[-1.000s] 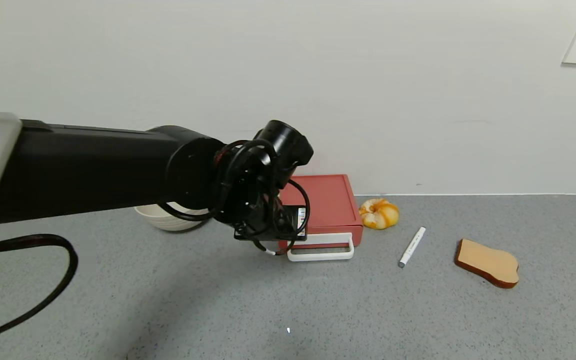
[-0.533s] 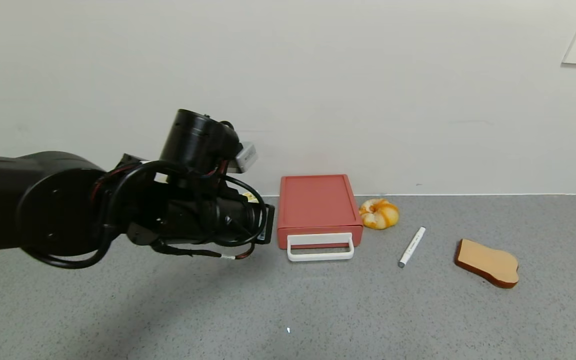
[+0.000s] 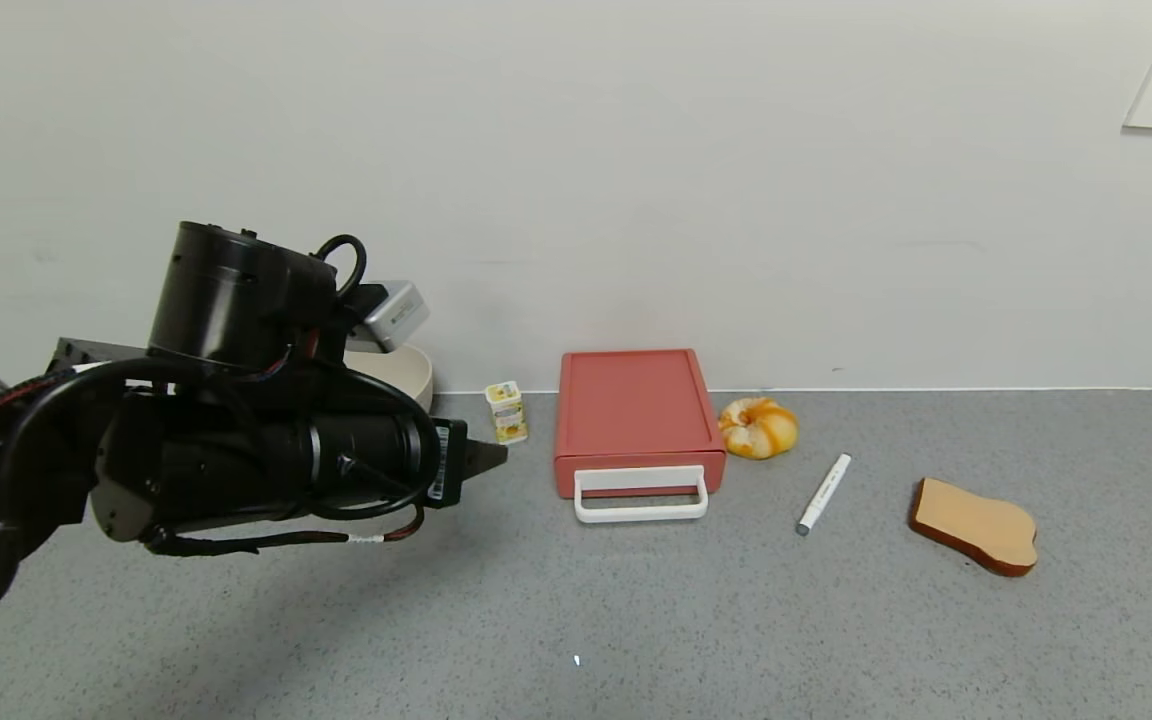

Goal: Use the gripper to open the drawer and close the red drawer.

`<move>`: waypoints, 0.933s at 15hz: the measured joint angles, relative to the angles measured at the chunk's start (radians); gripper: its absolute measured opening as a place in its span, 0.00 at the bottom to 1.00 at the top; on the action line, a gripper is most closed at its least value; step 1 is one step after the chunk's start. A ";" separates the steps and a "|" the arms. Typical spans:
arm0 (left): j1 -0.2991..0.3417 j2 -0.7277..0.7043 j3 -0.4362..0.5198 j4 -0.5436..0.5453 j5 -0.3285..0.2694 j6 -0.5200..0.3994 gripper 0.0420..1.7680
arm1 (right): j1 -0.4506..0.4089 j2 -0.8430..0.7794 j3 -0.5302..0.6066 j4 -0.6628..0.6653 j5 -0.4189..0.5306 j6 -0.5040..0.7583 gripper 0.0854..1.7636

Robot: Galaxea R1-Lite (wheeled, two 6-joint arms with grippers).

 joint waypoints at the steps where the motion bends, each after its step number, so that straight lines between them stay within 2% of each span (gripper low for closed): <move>1: 0.002 -0.014 0.013 0.000 0.001 0.001 0.61 | 0.000 0.000 0.000 0.000 0.000 0.000 0.97; 6: 0.020 -0.089 0.053 0.000 0.026 0.011 0.78 | 0.000 0.000 0.000 0.000 0.000 0.000 0.97; 9: 0.053 -0.146 0.100 0.001 0.075 0.027 0.84 | 0.000 0.000 0.000 0.000 0.000 0.000 0.97; 14: 0.069 -0.315 0.218 0.003 0.101 0.047 0.90 | 0.000 0.000 0.000 0.000 0.001 0.000 0.97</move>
